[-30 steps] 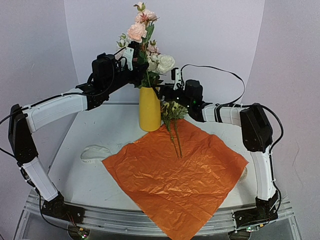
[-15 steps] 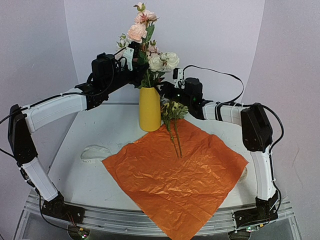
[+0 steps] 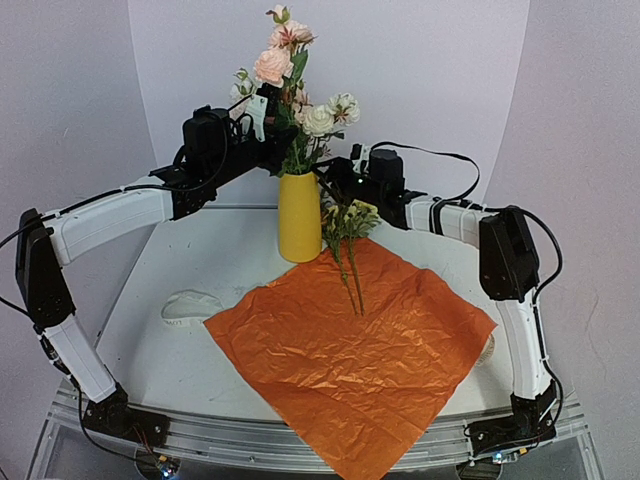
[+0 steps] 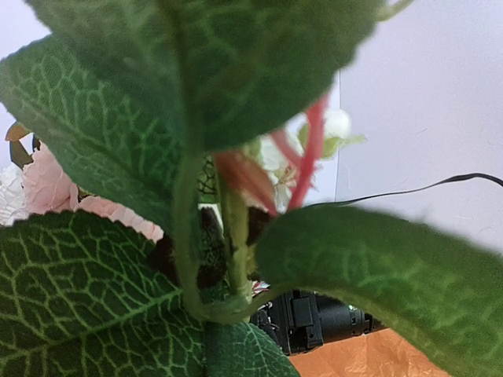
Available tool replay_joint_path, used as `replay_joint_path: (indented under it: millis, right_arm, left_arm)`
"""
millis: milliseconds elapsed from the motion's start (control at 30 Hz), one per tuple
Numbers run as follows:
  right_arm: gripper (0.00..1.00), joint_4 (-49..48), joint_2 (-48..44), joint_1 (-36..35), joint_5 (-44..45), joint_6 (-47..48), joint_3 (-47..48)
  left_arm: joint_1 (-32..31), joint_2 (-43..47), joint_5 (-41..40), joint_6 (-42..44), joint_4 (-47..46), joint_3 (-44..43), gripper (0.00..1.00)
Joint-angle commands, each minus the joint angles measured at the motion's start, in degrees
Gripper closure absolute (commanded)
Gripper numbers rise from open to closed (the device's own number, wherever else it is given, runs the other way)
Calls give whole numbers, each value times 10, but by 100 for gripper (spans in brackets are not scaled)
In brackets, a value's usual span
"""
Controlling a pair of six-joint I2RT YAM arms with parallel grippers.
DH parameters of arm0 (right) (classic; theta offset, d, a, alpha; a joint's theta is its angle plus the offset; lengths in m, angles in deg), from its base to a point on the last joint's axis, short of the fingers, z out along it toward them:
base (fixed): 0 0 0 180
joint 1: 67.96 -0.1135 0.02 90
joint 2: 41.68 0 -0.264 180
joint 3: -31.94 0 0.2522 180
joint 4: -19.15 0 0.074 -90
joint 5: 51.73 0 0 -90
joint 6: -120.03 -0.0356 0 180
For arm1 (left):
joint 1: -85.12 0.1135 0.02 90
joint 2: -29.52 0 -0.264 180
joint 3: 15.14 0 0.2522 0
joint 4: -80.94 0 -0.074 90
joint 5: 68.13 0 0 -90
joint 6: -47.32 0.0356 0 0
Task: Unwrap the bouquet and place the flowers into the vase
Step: Insert the fake flower into the vase.
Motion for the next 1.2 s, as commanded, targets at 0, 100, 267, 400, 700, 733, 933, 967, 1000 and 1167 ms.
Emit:
replay_joint_path:
  millis: [0,100,267,400,700,733,933,967,1000,1167]
  right_arm:
    - [47,65,7,-3,16,-29,17]
    - [49,95,3,-3,35,-13,22]
    - [52,129,2,-4,47,-4,42]
    - [51,161,1,-7,63,5,55]
    - [51,206,-8,-7,84,21,57]
    - [51,208,-8,-8,85,22,57]
    - [50,215,-11,-9,86,26,64]
    - [50,215,-12,-9,87,26,64]
    - [50,215,-12,-9,88,26,65]
    - [50,215,-15,-9,92,28,64]
  left_arm:
    - [5,5,5,-15,60,12,100]
    - [5,3,2,-12,60,10,100]
    - [6,-15,-12,1,60,-6,100]
    - [7,-35,-12,8,63,-30,100]
    - [8,-66,-40,26,68,-45,100]
    - [7,-71,-47,32,67,-45,100]
    - [-2,-97,-103,102,65,-52,100]
    - [-6,-99,-117,117,65,-51,100]
    - [-10,-100,-130,125,64,-51,100]
    - [-18,-101,-165,153,57,-44,100]
